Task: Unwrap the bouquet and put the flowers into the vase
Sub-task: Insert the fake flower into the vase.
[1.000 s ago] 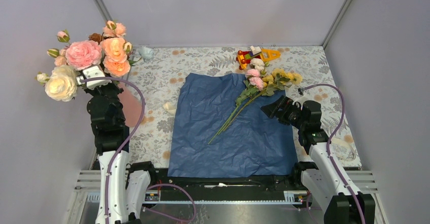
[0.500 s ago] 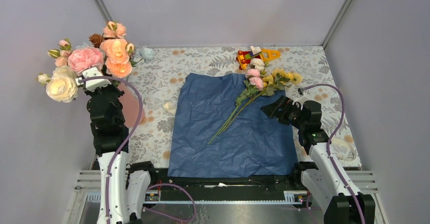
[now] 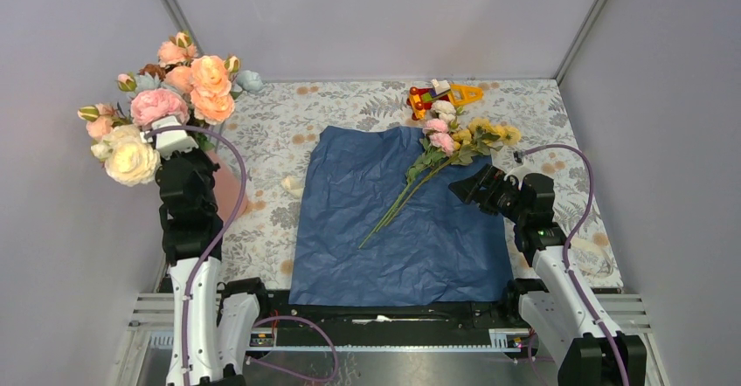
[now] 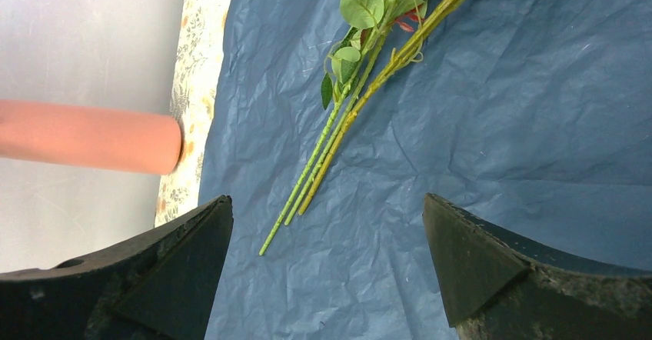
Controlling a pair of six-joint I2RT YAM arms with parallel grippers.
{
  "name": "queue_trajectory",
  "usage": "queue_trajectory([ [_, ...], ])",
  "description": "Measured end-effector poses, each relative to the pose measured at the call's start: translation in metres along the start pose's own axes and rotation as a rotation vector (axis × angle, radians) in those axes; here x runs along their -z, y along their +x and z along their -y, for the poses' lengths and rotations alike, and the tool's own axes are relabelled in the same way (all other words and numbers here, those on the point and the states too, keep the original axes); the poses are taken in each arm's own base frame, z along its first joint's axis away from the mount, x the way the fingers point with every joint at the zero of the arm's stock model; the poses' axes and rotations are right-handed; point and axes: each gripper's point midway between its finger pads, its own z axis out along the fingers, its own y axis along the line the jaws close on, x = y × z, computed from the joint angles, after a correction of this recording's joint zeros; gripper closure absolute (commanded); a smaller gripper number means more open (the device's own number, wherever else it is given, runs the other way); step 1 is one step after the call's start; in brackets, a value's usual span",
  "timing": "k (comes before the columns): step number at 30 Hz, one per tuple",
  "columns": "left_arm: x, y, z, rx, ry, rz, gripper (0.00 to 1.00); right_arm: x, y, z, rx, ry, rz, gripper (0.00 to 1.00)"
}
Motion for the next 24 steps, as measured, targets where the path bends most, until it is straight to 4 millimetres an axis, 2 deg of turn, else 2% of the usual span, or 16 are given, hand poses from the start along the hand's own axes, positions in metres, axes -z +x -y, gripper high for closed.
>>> queue_trajectory([
  [7, 0.0053, 0.002, 0.001, 0.007, 0.012, -0.011, 0.77, 0.0001, 0.0001, -0.0004, -0.006, -0.001, -0.001, 0.0],
  [13, 0.007, 0.0053, 0.0021, 0.01, 0.018, -0.034, 0.72, 0.0004, 0.0015, -0.0022, -0.007, -0.011, -0.009, 0.0],
  [20, 0.0058, 0.003, 0.0041, 0.016, 0.024, -0.038, 0.77, -0.0001, 0.0031, -0.0028, -0.009, -0.017, -0.019, 0.0],
  [24, 0.0058, 0.0029, 0.0035, 0.016, 0.021, -0.037, 0.88, -0.0001, 0.0029, -0.0029, -0.008, -0.018, -0.018, 0.0],
])
